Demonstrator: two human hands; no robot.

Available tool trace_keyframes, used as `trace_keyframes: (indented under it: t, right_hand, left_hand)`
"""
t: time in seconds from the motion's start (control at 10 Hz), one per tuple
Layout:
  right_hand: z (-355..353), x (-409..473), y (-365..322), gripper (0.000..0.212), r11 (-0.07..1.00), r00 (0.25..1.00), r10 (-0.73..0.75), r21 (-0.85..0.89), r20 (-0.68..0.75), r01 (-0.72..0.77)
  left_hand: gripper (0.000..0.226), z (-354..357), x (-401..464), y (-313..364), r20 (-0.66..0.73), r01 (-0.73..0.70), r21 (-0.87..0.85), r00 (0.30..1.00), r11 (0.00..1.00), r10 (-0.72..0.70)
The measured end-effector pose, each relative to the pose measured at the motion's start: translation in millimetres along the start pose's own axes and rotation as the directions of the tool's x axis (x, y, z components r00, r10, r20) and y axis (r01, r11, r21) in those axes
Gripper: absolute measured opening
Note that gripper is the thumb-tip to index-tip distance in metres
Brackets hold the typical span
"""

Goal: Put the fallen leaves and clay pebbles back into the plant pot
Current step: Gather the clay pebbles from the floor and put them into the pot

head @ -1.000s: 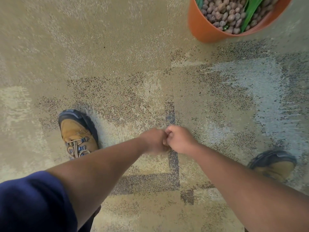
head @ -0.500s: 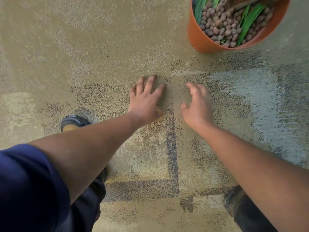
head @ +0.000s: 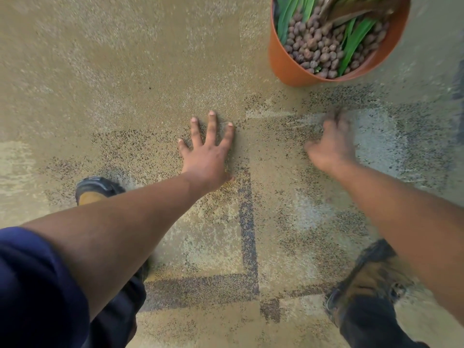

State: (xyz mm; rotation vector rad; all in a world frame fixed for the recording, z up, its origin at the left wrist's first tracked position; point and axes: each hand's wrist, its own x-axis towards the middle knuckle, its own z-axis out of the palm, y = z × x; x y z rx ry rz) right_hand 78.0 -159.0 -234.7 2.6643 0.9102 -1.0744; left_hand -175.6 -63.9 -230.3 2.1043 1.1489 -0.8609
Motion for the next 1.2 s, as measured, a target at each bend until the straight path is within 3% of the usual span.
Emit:
trace_keyframes:
  t: [0.1, 0.2, 0.3, 0.4, 0.5, 0.6, 0.7, 0.8, 1.0, 1.1, 1.2]
  right_hand:
    - [19, -29, -13, 0.095, 0.987, 0.991, -0.123, -0.093, 0.055, 0.128]
    - [28, -50, -22, 0.094, 0.985, 0.981, -0.151, -0.064, 0.12, 0.16]
    - [25, -74, -40, 0.076, 0.968, 0.99, -0.127, 0.224, 0.058, 0.111]
    - [3, -78, -51, 0.068, 0.812, 0.987, -0.001, 0.576, -0.163, 0.096]
    - [-48, -63, -61, 0.068, 0.692, 0.819, 0.113, 0.636, -0.562, 0.341]
    - [-69, -46, -64, 0.074, 0.848, 0.788, -0.005, 0.415, -0.616, 0.33]
    - [-68, -31, -59, 0.077, 0.977, 0.892, -0.208, -0.037, -0.401, 0.211]
    - [-61, -32, -55, 0.082, 0.956, 0.91, -0.282, -0.166, -0.305, 0.241]
    - [-82, -41, -63, 0.099, 0.954, 0.974, -0.218, -0.224, -0.06, 0.2]
    - [-114, -66, -75, 0.1, 0.963, 0.987, -0.134, -0.224, 0.09, 0.151]
    - [-127, -101, -77, 0.097, 0.957, 0.979, -0.183, -0.213, 0.089, 0.198]
  left_hand:
    - [0.124, -3, -3, 6, 0.012, -0.014, 0.016, 1.0, 1.0, 0.013]
    - [0.114, -8, -4, 10, 0.022, -0.019, 0.032, 1.0, 0.999, 0.018]
    - [0.088, -31, -4, 23, -0.048, 0.005, -0.188, 0.999, 0.982, -0.014]
    - [0.074, -53, -8, 36, -0.278, -0.117, -0.415, 0.961, 0.902, -0.003]
    - [0.069, -93, -8, 54, -0.642, -0.38, -0.312, 0.76, 0.871, 0.102]
    - [0.069, -114, 1, 63, -0.683, -0.394, -0.052, 0.684, 0.918, 0.256]
    - [0.069, -115, 13, 68, -0.484, -0.341, 0.182, 0.785, 0.922, 0.386]
    - [0.072, -108, 16, 62, -0.419, -0.371, 0.21, 0.801, 0.904, 0.426]
    - [0.083, -129, 3, 72, -0.262, -0.315, 0.18, 0.898, 0.932, 0.354]
    - [0.084, -166, -27, 85, -0.081, -0.26, 0.114, 0.959, 0.959, 0.27]
    - [0.08, -192, -63, 99, -0.042, -0.278, 0.116, 0.958, 0.954, 0.284]
